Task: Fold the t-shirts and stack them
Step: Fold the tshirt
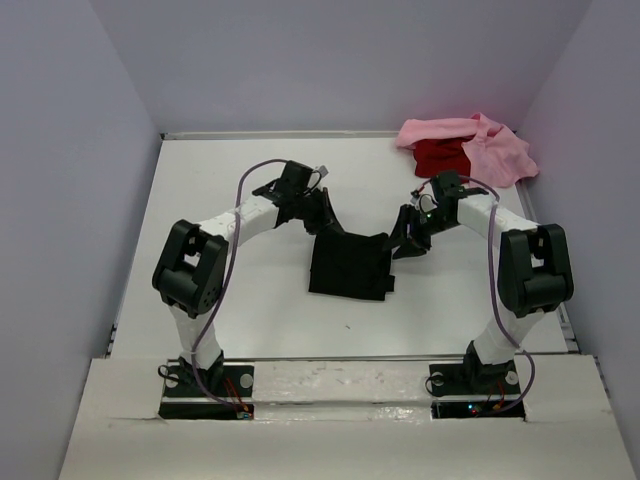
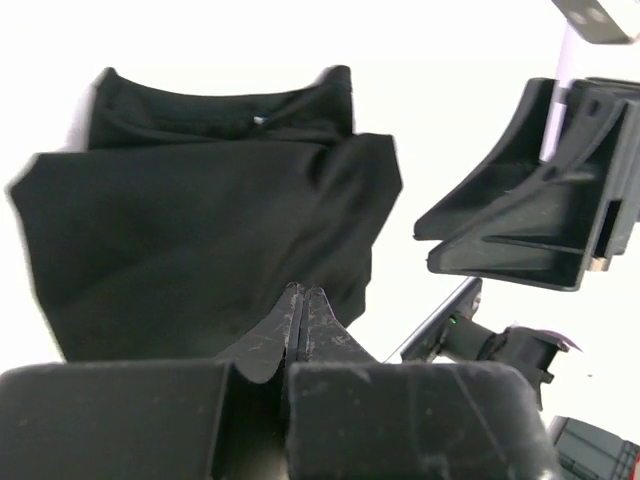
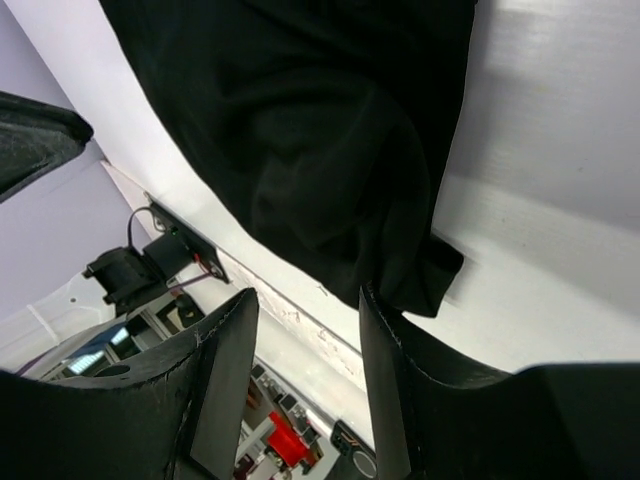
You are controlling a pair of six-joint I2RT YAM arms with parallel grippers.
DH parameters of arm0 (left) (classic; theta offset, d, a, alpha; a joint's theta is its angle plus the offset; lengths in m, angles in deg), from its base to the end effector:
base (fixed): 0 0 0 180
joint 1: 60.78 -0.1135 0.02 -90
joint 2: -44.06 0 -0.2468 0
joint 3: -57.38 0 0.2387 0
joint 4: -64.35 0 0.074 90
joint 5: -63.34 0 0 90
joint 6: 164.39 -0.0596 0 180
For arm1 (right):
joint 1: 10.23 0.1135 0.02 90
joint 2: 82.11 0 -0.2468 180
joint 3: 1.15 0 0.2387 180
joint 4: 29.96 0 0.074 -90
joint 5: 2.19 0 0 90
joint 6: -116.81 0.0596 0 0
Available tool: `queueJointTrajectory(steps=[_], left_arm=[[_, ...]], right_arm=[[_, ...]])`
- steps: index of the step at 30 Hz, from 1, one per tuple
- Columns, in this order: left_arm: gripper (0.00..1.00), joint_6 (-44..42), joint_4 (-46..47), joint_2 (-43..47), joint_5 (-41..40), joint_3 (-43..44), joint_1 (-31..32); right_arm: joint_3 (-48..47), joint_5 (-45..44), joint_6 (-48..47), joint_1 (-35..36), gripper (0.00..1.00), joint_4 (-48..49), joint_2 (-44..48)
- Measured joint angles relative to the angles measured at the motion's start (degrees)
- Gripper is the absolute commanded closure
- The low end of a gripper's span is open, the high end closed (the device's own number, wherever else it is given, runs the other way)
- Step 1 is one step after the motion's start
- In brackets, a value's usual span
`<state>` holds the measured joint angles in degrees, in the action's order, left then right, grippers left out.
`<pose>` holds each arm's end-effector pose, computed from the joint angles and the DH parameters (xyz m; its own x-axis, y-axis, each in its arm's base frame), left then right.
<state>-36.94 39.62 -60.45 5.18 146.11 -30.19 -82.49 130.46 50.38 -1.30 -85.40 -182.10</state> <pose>0.3338 -0.2338 0.2066 -0.9168 -0.0581 -0.3952 0.2773 0.6195 -0.7344 0.3111 0.0898 0.1669 -0.9898 0.1422 0.0093 0.1071 0.6992 0.7068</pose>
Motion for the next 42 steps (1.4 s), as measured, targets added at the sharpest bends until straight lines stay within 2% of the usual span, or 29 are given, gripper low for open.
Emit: queueJointTrajectory(steps=[10, 22, 42], left_arm=[[1.0, -1.7, -0.46, -4.57, -0.33, -0.68, -0.46], [1.0, -3.28, -0.68, -5.6, -0.15, -0.68, -1.11], [1.0, -4.44, -0.94, -7.5, -0.17, -0.68, -1.84]], right_arm=[[0.2, -1.31, 0.17, 0.0, 0.5, 4.07, -1.18], [-0.15, -3.19, -0.24, 0.0, 0.51, 5.81, -5.2], [-7.41, -3.04, 0.22, -0.02, 0.54, 6.67, -10.45]])
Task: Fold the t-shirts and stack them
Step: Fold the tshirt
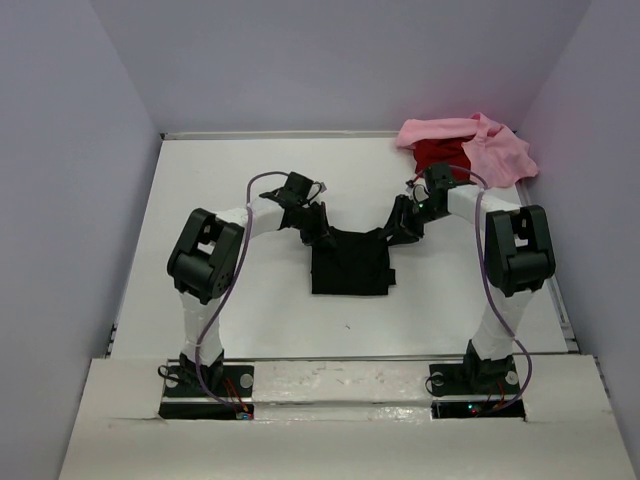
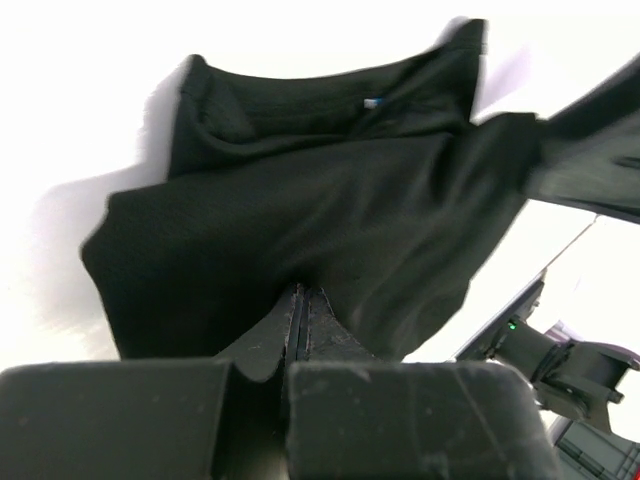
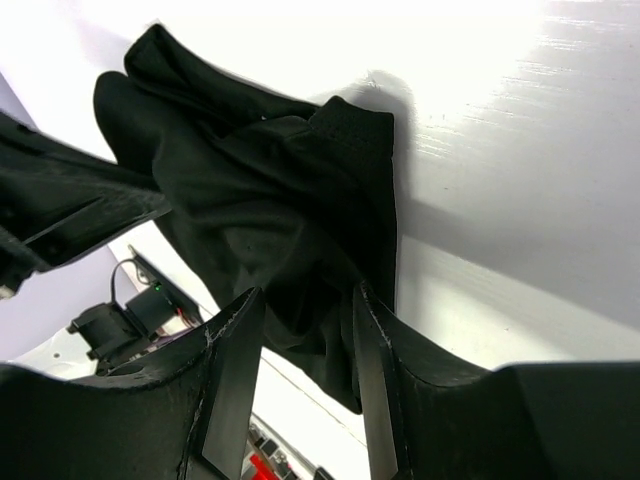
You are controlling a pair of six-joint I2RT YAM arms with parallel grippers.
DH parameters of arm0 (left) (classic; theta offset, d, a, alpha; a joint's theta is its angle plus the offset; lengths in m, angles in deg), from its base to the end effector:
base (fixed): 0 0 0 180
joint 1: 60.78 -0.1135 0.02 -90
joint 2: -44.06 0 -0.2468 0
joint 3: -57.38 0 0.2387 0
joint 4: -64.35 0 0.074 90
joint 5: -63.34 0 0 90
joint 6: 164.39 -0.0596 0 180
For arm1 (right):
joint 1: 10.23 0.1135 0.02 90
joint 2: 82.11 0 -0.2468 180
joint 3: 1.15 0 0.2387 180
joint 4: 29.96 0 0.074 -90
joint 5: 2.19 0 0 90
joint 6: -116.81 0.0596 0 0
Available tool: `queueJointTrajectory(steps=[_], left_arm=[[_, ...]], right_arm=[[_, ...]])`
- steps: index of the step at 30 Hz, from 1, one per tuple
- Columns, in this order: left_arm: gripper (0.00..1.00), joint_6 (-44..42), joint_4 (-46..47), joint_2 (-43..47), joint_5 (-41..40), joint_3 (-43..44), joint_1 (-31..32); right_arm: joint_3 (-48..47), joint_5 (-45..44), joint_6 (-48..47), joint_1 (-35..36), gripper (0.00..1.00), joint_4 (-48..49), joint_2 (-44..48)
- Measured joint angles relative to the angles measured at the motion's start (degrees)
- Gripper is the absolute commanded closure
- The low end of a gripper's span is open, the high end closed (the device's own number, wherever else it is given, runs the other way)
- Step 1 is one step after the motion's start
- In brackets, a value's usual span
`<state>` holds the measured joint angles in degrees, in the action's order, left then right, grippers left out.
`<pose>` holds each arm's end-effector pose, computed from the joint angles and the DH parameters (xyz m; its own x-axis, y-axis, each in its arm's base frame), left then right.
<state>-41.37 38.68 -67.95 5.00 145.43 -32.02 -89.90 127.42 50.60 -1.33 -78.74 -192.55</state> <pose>0.3456 -0.2254 0.1503 -0.9456 -0.0101 -0.3252 0.2293 0.6883 -0.6883 0.3578 0.0945 0.1435 -0.9850 0.1603 -0.0635 0.0739 0.7251 0.6847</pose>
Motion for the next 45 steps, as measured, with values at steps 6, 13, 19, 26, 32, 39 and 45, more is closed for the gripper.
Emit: queueJointTrajectory(steps=[6, 13, 19, 26, 32, 39, 45], left_arm=[[1.0, 0.07, 0.17, -3.37, -0.26, 0.0, -0.02], [1.0, 0.02, 0.35, -3.48, 0.02, 0.13, -0.13], [1.0, -0.02, 0.04, -3.48, -0.2, 0.44, -0.11], [1.0, -0.02, -0.02, -3.48, -0.31, 0.48, -0.13], [1.0, 0.0, -0.02, -3.48, -0.33, 0.48, -0.33], [1.0, 0.02, 0.02, -3.48, -0.39, 0.48, -0.33], [1.0, 0.02, 0.09, -3.48, -0.42, 0.48, -0.35]], right_arm=[[-0.42, 0.07, 0.35, 0.02, 0.56, -0.04, 0.0], [-2.47, 0.96, 0.92, 0.02, 0.58, -0.02, -0.83], [-3.96, 1.53, 1.14, 0.02, 0.85, 0.2, -1.68], [-4.11, 1.99, 1.7, 0.0, 1.0, 0.37, -4.92], [-4.11, 1.46, 1.49, 0.02, 1.0, 0.35, -5.01], [-5.86, -0.92, 1.03, 0.02, 1.0, 0.15, -5.01], [-6.56, -3.5, 0.15, 0.02, 1.0, 0.37, -6.36]])
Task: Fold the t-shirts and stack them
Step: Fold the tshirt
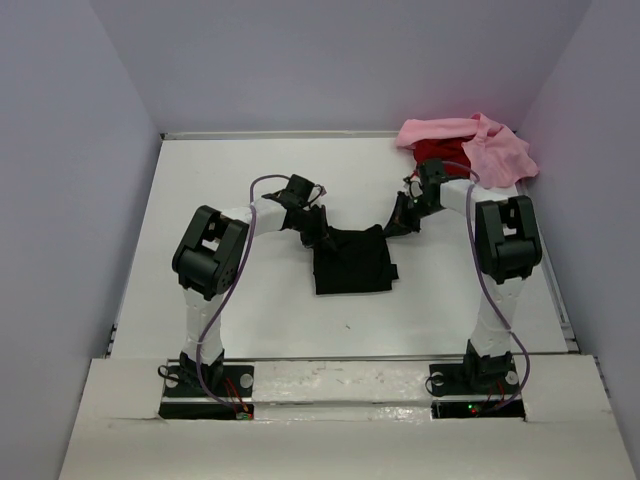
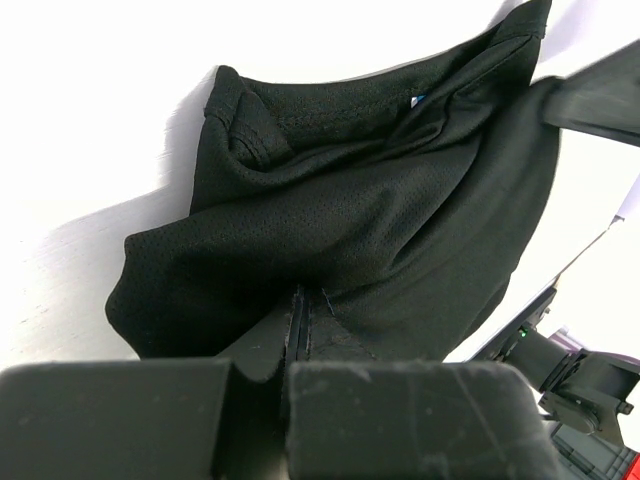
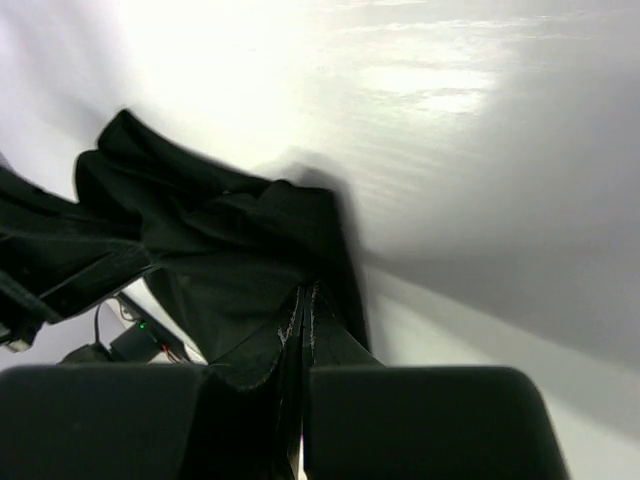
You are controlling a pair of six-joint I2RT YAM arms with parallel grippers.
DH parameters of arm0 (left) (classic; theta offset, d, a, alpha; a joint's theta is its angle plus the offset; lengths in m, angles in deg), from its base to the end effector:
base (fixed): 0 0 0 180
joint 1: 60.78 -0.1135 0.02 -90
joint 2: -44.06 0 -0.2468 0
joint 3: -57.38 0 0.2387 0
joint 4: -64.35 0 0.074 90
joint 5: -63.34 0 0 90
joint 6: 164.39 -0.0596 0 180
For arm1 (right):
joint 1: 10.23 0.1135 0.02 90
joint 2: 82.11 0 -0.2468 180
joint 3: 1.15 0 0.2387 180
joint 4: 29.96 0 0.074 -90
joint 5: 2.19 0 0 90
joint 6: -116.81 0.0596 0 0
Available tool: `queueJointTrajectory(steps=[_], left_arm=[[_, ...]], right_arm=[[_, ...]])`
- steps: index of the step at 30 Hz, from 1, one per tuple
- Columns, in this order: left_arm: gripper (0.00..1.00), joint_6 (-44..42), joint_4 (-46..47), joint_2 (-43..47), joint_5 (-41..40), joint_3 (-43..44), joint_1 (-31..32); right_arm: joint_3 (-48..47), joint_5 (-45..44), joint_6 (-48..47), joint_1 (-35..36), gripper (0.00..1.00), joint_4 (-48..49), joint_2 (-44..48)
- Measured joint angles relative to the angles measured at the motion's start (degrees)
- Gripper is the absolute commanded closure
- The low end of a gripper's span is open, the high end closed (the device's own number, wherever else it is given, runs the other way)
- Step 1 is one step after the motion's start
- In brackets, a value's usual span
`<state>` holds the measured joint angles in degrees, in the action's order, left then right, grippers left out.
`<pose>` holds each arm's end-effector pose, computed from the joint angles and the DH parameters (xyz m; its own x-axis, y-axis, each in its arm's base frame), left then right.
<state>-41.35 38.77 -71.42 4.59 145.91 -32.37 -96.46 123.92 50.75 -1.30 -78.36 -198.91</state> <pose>0.3503 -0.2246 0.1289 -0.9583 -0.0116 -0.2855 0.1931 0.7104 -0.6768 0.3851 0.0961 0.1316 -0.9800 0.1779 -0.0897 0.0789 0.7598 0.6453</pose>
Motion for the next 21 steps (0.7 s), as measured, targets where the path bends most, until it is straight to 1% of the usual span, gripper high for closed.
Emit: queueJointTrajectory(steps=[6, 7, 8, 9, 10, 12, 17, 20, 21], left_arm=[[1.0, -0.02, 0.07, 0.04, -0.02, -0.11, 0.0], [1.0, -0.02, 0.07, 0.07, -0.02, -0.13, 0.0], [1.0, -0.02, 0.09, 0.09, -0.02, -0.15, -0.02], [1.0, -0.02, 0.15, 0.13, -0.02, -0.24, -0.02], [1.0, -0.04, 0.24, 0.22, -0.04, -0.37, -0.02], [1.0, -0.07, 0.28, 0.33, -0.09, -0.5, -0.02], [1.0, -0.26, 0.28, 0.5, -0.24, -0.63, -0.04], [1.0, -0.33, 0.26, 0.5, -0.22, -0.63, -0.04], [1.0, -0.46, 0.26, 0.5, -0.22, -0.63, -0.04]], right_arm=[[0.0, -0.79, 0.28, 0.0, 1.0, 1.44, -3.74], [-0.04, -0.79, 0.31, 0.0, 0.87, 1.55, -3.82], [-0.22, -0.81, 0.37, 0.0, 0.77, 1.6, -3.91], [-0.63, -1.03, 0.46, 0.0, 0.61, 1.75, -4.13], [-1.07, -1.14, 0.5, 0.0, 0.59, 1.79, -4.33], [-2.19, -1.49, 0.76, 0.0, 0.47, 1.92, -4.26], [-5.79, -6.14, -0.24, 0.24, 0.47, 1.49, -3.74], [-10.03, -9.01, -1.38, 0.07, 0.48, -0.92, -3.63], [-11.58, -9.92, -1.79, -0.02, 0.5, -1.88, -3.32]])
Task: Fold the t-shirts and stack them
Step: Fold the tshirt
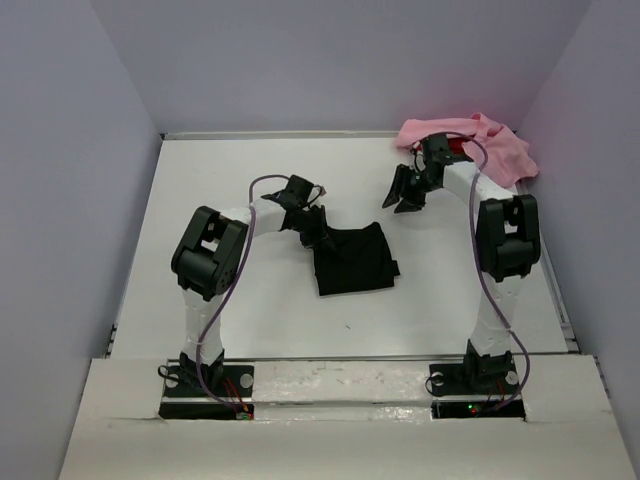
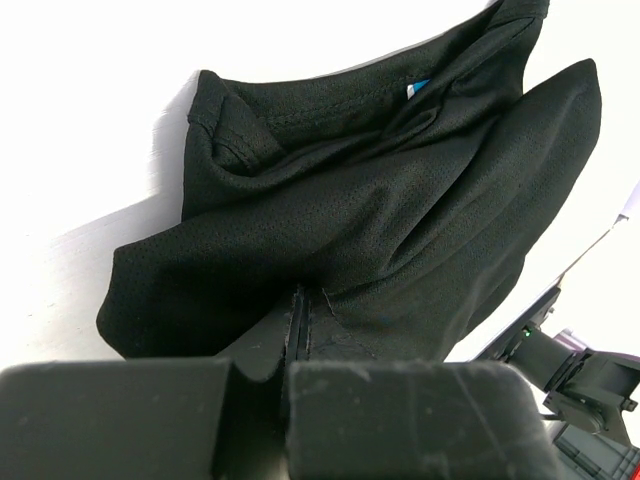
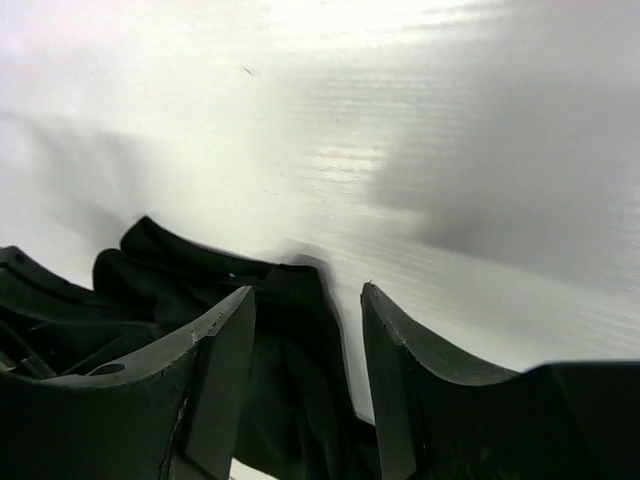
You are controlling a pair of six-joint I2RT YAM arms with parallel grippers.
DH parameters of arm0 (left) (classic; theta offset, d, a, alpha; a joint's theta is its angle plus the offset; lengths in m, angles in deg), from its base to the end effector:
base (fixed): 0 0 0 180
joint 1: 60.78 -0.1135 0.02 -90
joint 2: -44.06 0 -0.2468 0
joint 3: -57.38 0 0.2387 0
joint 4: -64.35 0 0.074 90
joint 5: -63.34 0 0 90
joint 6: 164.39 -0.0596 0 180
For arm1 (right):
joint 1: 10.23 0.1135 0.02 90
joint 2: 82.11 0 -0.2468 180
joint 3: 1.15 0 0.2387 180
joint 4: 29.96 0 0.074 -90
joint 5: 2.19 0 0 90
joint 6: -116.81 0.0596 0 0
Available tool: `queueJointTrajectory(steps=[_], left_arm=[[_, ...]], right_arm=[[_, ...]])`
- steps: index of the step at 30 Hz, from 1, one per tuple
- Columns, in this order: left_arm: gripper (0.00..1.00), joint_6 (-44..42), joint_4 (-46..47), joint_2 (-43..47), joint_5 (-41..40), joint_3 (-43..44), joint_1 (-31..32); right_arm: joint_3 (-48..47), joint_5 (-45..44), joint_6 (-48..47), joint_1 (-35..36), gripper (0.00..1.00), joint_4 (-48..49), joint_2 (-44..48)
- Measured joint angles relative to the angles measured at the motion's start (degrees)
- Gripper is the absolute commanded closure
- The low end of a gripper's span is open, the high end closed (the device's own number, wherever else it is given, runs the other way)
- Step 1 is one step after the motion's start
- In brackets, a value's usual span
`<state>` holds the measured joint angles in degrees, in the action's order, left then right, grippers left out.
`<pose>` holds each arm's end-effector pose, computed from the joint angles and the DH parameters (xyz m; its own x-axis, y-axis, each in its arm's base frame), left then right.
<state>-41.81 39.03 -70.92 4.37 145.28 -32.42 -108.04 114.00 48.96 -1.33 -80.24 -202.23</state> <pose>0.3489 -0.2232 0.1295 -0.9557 -0.0085 -0.2942 0.2008 0.7122 -0.6727 0.4238 0.0930 0.1582 -0.9447 0.1945 -0.2642 0.0247 0.8451 0.5340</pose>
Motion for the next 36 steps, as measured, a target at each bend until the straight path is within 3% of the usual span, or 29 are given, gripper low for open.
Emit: queueJointTrajectory(steps=[2, 3, 4, 9, 13, 20, 26, 36], left_arm=[[1.0, -0.2, -0.11, 0.0, 0.02, 0.04, -0.07], [1.0, -0.33, -0.31, 0.0, 0.02, 0.2, -0.17], [1.0, -0.46, -0.44, 0.0, 0.0, 0.26, -0.22], [1.0, -1.31, -2.27, 0.0, -0.15, 1.29, -0.59], [1.0, -1.97, -3.41, 0.0, -0.26, 2.05, -1.05], [1.0, -2.91, -4.79, 0.0, -0.24, 2.93, -1.49], [1.0, -3.98, -5.88, 0.0, -0.24, 3.52, -1.57], [1.0, -4.9, -6.8, 0.0, -0.17, 3.54, -2.49]], right_arm=[[-1.53, -1.14, -0.37, -0.04, 0.54, -1.18, 1.14], [-1.75, -1.46, -0.52, -0.04, 0.85, -1.88, 2.45], [-1.75, -1.33, -0.59, -0.04, 1.0, -2.49, 3.61], [4.28, 6.64, 2.99, -0.09, 1.0, -2.01, 12.55], [15.43, 14.32, 7.96, 0.85, 1.0, 2.69, 18.43], [30.62, 24.41, 18.14, 3.72, 1.0, 14.03, 17.7], [31.47, 28.35, 23.37, 5.31, 1.0, 23.89, 15.04], [29.27, 29.16, 27.19, 10.36, 1.0, 30.86, 7.06]])
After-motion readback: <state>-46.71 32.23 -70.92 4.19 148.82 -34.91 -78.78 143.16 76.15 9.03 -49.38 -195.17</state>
